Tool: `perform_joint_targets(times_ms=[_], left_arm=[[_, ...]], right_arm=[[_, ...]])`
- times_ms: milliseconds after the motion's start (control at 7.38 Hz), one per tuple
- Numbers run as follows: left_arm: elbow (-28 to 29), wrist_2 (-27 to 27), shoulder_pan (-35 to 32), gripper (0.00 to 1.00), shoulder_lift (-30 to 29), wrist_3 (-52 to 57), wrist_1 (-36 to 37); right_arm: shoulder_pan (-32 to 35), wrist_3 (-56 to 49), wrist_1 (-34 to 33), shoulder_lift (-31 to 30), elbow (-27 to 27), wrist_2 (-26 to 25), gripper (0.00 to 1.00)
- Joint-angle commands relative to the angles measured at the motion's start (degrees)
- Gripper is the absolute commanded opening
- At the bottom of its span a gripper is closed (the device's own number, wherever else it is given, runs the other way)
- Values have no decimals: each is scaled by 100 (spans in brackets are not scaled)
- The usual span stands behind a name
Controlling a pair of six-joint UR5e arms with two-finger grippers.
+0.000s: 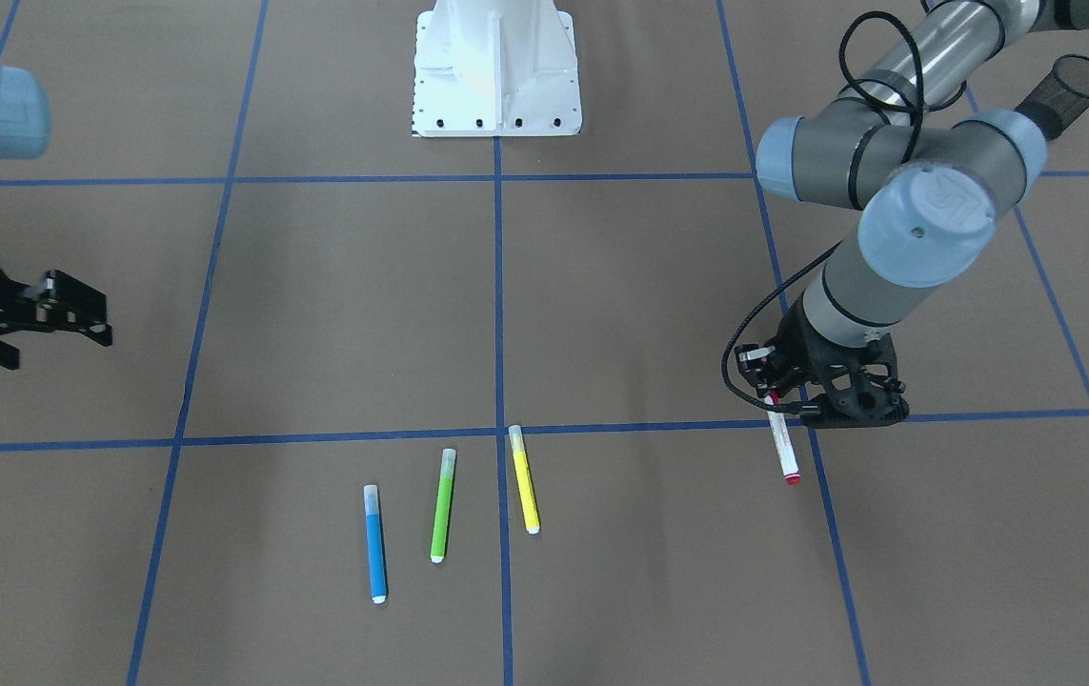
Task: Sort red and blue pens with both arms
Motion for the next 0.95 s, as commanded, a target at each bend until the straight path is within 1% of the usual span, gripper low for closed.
perform_joint_targets(times_ms=[0, 136, 271, 407, 678, 813], left_arm=[[-14, -46, -234, 0, 122, 77, 3], [-5, -46, -235, 0, 122, 173, 4], [4, -46, -243, 0, 122, 174, 4], [12, -46, -252, 0, 122, 174, 4], [4, -46, -252, 0, 130, 174, 4], [-5, -46, -252, 0, 139, 174, -5]], right_arm=[[-965, 1255, 224, 893, -528, -1525, 100], [-1083, 2088, 1200, 904, -1060, -1663, 100], [-1084, 2653, 2202, 912, -1604, -1586, 100], [-1084, 2659, 2290, 973, -1775, -1412, 100], [-1058, 2633, 2327, 922, -1646, -1174, 100], [-979, 2633, 2344, 895, -1662, -737, 100]])
